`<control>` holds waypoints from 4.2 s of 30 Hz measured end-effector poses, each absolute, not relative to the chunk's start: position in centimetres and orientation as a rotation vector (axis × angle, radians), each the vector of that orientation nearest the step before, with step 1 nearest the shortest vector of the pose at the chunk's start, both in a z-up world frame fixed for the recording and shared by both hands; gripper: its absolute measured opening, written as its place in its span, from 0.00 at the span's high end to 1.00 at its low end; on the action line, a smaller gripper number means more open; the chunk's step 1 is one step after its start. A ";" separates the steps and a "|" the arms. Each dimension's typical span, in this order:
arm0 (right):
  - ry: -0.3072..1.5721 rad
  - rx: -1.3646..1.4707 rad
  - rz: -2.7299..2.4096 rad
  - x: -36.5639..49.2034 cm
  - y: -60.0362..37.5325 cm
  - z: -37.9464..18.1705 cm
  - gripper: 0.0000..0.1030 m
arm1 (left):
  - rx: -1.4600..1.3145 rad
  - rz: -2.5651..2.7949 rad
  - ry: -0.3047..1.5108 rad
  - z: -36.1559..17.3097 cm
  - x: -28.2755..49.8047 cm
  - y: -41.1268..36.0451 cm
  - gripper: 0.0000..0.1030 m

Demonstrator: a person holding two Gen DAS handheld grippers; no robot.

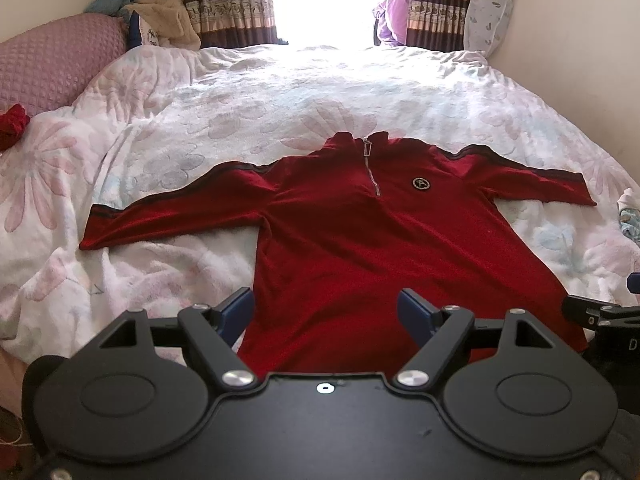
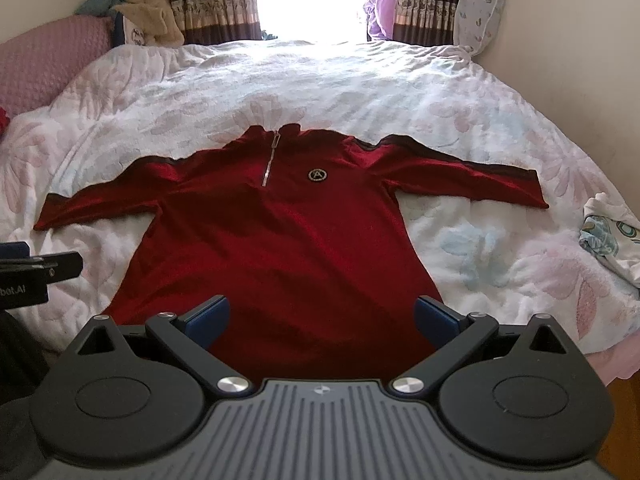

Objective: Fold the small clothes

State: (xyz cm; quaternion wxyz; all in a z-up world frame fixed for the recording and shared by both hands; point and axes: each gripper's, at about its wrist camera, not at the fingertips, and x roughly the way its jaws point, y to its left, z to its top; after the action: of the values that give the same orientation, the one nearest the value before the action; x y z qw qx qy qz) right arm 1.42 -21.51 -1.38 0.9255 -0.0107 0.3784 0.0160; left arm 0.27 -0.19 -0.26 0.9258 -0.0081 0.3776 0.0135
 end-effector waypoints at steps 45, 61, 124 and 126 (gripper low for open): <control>0.775 -0.009 0.061 1.3 -21.4 -2.0 0.00 | -0.013 0.035 0.763 -0.8 0.5 -0.4 0.22; 0.762 0.003 0.057 3.7 -20.7 -2.7 0.00 | 0.004 0.073 0.790 -3.1 3.9 -0.4 0.22; 0.687 -0.047 -0.050 20.9 -16.9 -10.6 0.00 | -0.504 0.658 0.860 -19.1 26.2 46.6 0.53; 0.685 -0.045 -0.053 21.0 -16.9 -10.5 0.00 | -0.576 0.660 0.883 -19.8 25.9 47.5 0.52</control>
State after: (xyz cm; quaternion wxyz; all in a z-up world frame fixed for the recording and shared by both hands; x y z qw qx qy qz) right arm 20.96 -16.95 -10.48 0.9414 -0.0221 0.3355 -0.0258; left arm 25.91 47.46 -19.83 0.8126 -0.2698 0.4138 0.3093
